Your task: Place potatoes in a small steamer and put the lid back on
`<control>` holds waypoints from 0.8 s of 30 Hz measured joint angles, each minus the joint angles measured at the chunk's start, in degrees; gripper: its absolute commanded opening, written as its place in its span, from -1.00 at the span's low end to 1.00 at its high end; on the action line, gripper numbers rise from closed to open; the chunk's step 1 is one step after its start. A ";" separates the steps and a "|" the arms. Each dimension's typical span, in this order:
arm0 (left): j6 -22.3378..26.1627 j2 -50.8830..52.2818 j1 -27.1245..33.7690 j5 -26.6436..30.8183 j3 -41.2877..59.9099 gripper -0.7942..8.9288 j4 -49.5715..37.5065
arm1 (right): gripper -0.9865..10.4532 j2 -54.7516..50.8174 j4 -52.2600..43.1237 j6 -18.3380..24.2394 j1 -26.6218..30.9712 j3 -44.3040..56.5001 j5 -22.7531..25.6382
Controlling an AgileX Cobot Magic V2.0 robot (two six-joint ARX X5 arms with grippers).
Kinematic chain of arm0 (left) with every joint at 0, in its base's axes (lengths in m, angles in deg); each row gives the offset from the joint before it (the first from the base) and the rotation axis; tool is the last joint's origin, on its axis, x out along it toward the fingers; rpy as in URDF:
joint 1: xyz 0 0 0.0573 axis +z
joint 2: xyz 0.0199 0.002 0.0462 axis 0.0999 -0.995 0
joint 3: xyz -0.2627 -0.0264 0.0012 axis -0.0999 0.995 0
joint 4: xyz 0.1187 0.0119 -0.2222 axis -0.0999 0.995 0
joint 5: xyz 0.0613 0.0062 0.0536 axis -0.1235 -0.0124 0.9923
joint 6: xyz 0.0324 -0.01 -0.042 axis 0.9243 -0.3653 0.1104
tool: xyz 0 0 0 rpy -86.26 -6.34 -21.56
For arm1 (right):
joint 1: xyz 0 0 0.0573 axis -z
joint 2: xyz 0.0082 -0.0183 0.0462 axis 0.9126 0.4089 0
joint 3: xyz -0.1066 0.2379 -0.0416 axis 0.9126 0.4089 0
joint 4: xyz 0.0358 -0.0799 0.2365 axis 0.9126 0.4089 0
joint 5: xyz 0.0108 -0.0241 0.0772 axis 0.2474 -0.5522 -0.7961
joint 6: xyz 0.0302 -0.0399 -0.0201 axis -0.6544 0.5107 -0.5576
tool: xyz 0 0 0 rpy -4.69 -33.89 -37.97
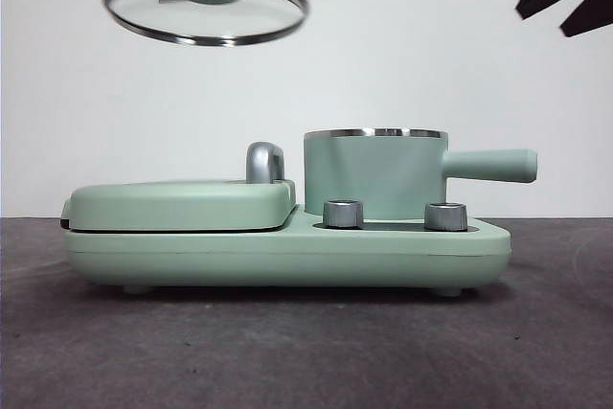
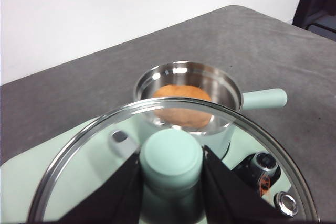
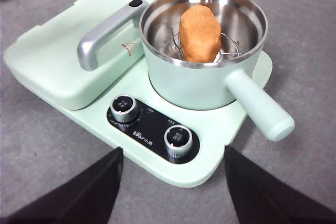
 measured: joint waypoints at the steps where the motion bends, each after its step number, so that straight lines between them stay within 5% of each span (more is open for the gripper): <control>1: -0.02 -1.09 -0.35 0.00 0.00 -0.82 -1.46 | -0.30 -1.36 -0.04 -0.24 0.00 0.66 -0.02; 7: -0.11 -7.98 -2.16 0.00 -0.66 -0.82 -10.14 | -0.30 -6.84 0.46 -1.38 0.00 2.14 0.22; 24: 1.20 -34.69 -3.74 -1.84 -23.45 -0.82 -11.54 | -0.30 -7.45 2.21 -2.03 0.00 2.14 1.49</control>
